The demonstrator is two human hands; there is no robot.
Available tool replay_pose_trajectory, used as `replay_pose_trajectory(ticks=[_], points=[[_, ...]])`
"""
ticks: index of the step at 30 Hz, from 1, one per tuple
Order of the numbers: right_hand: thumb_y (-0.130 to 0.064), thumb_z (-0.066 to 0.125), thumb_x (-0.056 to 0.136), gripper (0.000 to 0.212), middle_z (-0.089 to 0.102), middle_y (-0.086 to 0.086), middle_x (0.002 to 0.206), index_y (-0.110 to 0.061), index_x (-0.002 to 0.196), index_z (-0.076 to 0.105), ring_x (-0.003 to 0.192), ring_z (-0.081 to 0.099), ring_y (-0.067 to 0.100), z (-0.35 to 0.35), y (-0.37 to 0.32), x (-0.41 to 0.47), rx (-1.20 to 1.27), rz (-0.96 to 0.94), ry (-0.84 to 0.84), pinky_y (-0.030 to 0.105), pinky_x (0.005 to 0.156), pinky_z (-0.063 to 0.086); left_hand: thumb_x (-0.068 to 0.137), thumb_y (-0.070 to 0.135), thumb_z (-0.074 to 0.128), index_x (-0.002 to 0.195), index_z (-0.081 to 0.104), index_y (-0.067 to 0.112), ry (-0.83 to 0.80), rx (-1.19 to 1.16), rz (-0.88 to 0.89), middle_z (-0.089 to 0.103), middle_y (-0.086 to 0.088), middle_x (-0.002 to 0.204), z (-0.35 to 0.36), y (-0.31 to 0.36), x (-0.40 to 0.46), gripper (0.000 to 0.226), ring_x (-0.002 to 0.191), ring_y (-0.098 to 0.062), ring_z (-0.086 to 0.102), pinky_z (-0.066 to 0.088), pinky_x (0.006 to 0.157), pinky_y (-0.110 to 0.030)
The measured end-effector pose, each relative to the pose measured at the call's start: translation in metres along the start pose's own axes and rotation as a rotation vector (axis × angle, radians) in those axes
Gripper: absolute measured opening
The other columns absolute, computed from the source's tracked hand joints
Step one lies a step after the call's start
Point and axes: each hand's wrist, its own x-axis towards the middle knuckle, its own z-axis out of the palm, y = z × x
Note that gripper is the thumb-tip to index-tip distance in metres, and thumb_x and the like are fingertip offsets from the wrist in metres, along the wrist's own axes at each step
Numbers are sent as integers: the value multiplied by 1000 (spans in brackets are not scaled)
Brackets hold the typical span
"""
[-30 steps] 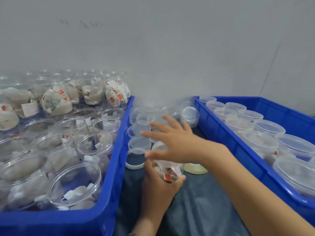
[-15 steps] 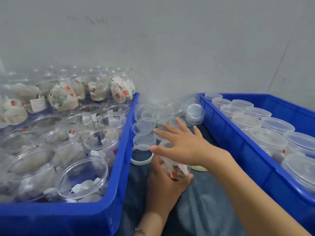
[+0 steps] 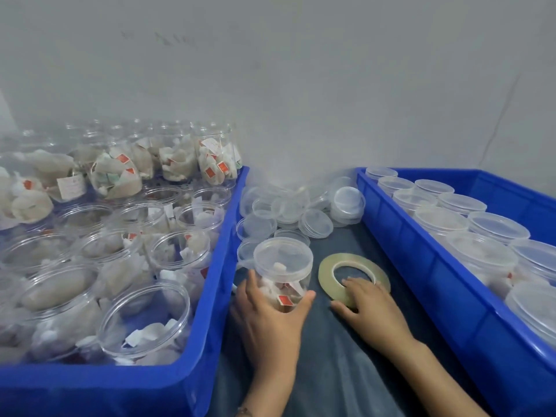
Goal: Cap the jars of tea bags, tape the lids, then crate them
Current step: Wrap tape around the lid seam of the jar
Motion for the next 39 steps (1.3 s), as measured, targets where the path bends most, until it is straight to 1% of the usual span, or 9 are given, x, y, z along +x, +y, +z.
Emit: replay_pose_trajectory(ticks=[6, 8, 12, 15, 17, 21, 29, 35, 39], points=[[-52, 45, 91, 35, 62, -8, 103, -22, 103, 60, 103, 53, 12, -4, -6, -12, -43, -43, 218, 20, 93, 24, 51, 51, 86, 145, 36, 10, 13, 30, 7, 48, -16, 107, -1, 1, -1, 114, 95, -33, 50, 46, 83, -45], [-49, 51, 89, 30, 63, -7, 92, -21, 94, 60, 91, 56, 16, -9, -9, -21, 99, -23, 277, 24, 75, 26, 55, 44, 87, 143, 39, 16, -29, -62, -7, 48, -8, 105, -2, 2, -3, 104, 91, -24, 50, 42, 77, -33], [-66, 42, 80, 35, 60, -15, 82, -34, 90, 52, 81, 53, 12, -10, -9, -36, 209, -26, 198, 26, 61, 28, 69, 34, 82, 112, 51, 18, -133, -210, -48, 54, 6, 92, -3, 1, -4, 55, 82, -16, 56, 34, 64, -23], [-73, 37, 73, 41, 56, -19, 78, -39, 90, 49, 78, 51, 5, -12, -8, -46, 255, -50, 152, 21, 60, 33, 80, 29, 70, 77, 55, 15, -53, -106, 256, 54, 5, 74, -7, 2, -9, 20, 71, -17, 52, 40, 64, -26], [-70, 43, 73, 37, 54, -21, 80, -43, 97, 48, 77, 50, 0, -16, -9, -49, 311, -60, 148, 15, 61, 32, 82, 33, 58, 70, 59, 13, -96, -52, 463, 55, 5, 64, -7, 4, -16, 23, 61, -15, 52, 39, 57, -23], [-52, 39, 79, 27, 60, -19, 85, -54, 106, 40, 81, 54, -2, -23, -10, -51, 502, -8, 133, 14, 65, 37, 76, 32, 65, 94, 70, 15, -370, 55, 673, 70, 4, 79, -4, 6, -24, 26, 64, -16, 66, 50, 49, -24], [-33, 47, 93, 17, 54, -9, 52, -42, 106, 47, 57, 51, 5, -24, -9, -51, 513, 84, 226, 25, 54, 33, 69, 28, 74, 80, 74, 14, -256, -15, 843, 71, 6, 74, 1, 0, -21, 17, 62, -13, 68, 50, 45, -23], [-28, 51, 92, 19, 64, -10, 65, -41, 105, 46, 57, 54, 9, -24, -11, -53, 605, 70, 280, 27, 54, 37, 79, 41, 61, 74, 70, 20, -277, 31, 869, 67, 11, 69, -2, 0, -21, 24, 56, -8, 63, 46, 44, -22], [-25, 51, 92, 18, 65, -6, 65, -38, 105, 49, 56, 54, 12, -22, -12, -52, 597, 56, 273, 30, 55, 41, 65, 37, 84, 89, 72, 18, -312, 85, 727, 69, 10, 72, 0, -1, -19, 33, 53, -8, 62, 45, 42, -20]])
